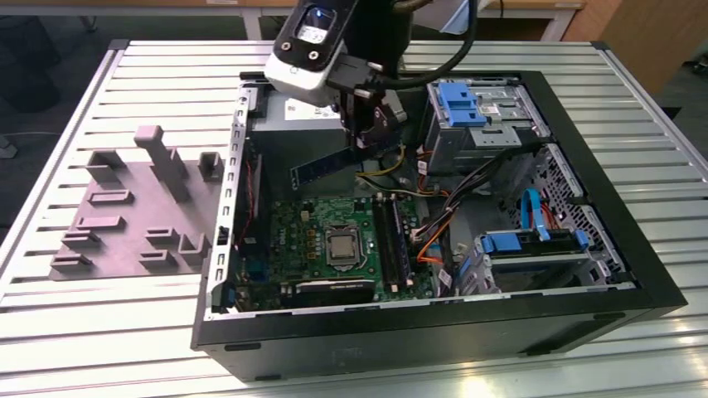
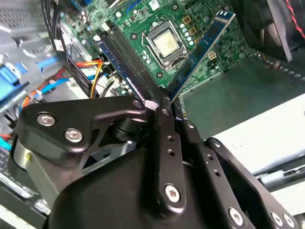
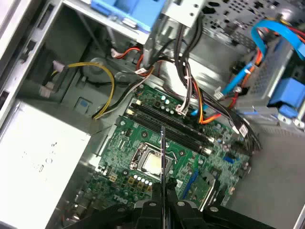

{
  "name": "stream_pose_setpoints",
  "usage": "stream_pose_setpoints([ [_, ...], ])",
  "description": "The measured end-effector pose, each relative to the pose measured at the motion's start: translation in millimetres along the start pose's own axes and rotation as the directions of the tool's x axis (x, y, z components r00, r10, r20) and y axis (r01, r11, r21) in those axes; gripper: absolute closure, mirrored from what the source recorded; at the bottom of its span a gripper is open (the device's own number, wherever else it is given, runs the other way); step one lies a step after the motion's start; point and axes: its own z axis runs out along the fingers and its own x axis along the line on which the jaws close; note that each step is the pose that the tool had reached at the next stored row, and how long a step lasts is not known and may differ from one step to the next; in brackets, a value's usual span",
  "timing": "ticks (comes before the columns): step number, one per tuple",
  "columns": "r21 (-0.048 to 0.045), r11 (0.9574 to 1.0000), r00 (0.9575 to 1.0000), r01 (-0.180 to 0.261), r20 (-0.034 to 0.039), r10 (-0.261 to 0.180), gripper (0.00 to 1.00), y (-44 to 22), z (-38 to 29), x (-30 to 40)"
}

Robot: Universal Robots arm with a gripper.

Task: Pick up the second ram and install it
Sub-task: 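Insert the second ram into the second slot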

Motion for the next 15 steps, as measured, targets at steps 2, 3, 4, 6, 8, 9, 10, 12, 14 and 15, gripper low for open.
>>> stream_pose_setpoints([
  [2, -0.0025, 0.9994, 0.9994, 0.035, 0.0001, -0.035, 0.86, 0.0, 0.8, 0.1],
  [3, -0.0037, 0.9986, 0.9986, 0.053, 0.0003, -0.053, 0.86, 0.0, 1.2, 0.1],
  [4, -0.0051, 0.9973, 0.9974, 0.073, 0.0004, -0.073, 0.86, 0.0, 1.6, 0.1],
  [6, -0.0075, 0.9941, 0.9941, 0.108, 0.0008, -0.108, 0.86, 0.0, 2.4, 0.2],
  [8, -0.01, 0.9895, 0.9896, 0.144, 0.0012, -0.144, 0.86, 0.0, 3.2, 0.2],
  [9, -0.0112, 0.9868, 0.9868, 0.162, 0.0014, -0.162, 0.86, 0.0, 3.6, 0.3],
  [10, -0.0125, 0.9835, 0.9836, 0.181, 0.0017, -0.181, 0.86, 0.0, 4.0, 0.3],
  [12, -0.0149, 0.9763, 0.9764, 0.216, 0.0023, -0.216, 0.86, 0.0, 4.8, 0.3],
  [14, -0.0173, 0.9679, 0.9681, 0.251, 0.003, -0.251, 0.86, 0.0, 5.6, 0.4],
  [15, -0.0185, 0.9633, 0.9634, 0.268, 0.0033, -0.268, 0.86, 0.0, 6.0, 0.4],
])
